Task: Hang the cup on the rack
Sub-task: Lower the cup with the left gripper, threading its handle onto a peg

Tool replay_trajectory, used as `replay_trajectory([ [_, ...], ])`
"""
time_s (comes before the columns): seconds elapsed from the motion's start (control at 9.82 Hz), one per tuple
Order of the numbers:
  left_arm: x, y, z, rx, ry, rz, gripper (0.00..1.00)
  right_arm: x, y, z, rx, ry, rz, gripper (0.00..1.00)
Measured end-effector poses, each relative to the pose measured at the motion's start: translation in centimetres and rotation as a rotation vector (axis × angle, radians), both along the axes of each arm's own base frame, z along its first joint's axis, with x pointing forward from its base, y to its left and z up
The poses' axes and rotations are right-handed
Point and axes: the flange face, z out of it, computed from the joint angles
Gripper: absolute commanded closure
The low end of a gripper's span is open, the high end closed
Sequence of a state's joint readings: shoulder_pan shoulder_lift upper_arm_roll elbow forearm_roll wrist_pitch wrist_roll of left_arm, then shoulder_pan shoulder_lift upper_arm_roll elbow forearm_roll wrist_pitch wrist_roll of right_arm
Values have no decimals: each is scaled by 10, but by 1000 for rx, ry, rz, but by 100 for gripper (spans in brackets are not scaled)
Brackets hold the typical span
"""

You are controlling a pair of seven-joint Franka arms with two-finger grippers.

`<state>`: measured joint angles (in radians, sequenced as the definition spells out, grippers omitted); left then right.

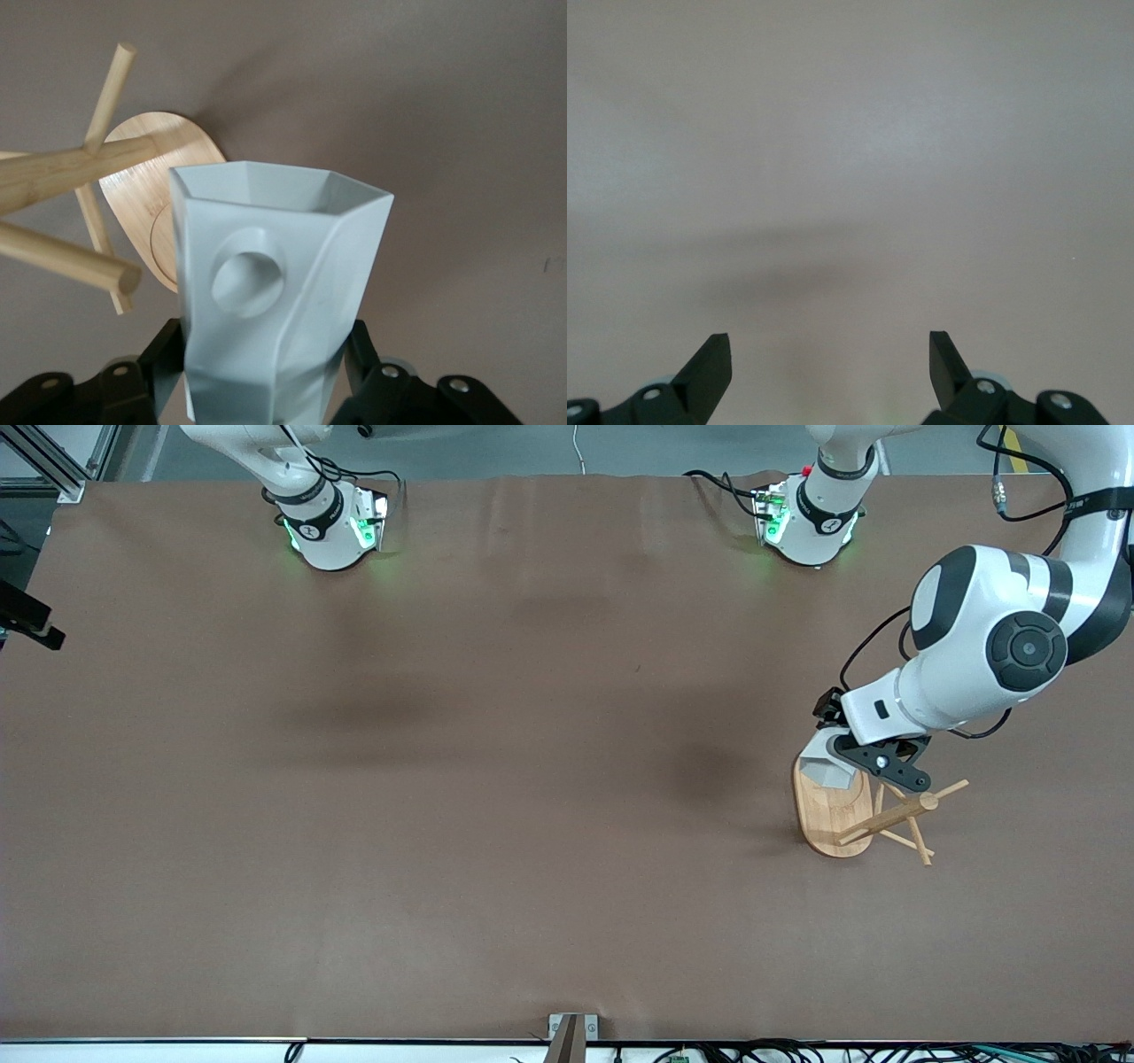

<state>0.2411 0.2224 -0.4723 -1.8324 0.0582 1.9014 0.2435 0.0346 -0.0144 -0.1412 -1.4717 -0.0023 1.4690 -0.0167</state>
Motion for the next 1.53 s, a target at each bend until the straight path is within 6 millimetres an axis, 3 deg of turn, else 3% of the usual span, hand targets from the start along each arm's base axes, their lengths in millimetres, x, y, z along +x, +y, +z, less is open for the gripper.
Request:
replay_trajectory([
  [0.51,3,1,-3,-5,2,3,97,1,4,-1,-4,1,-7,2],
  [0.92,7,18,-4,0,2,14,97,1,4,-1,-4,1,-8,1],
  [1.53,19,23,-5,-14,-6,22,97,1,4,-1,-4,1,-8,1],
])
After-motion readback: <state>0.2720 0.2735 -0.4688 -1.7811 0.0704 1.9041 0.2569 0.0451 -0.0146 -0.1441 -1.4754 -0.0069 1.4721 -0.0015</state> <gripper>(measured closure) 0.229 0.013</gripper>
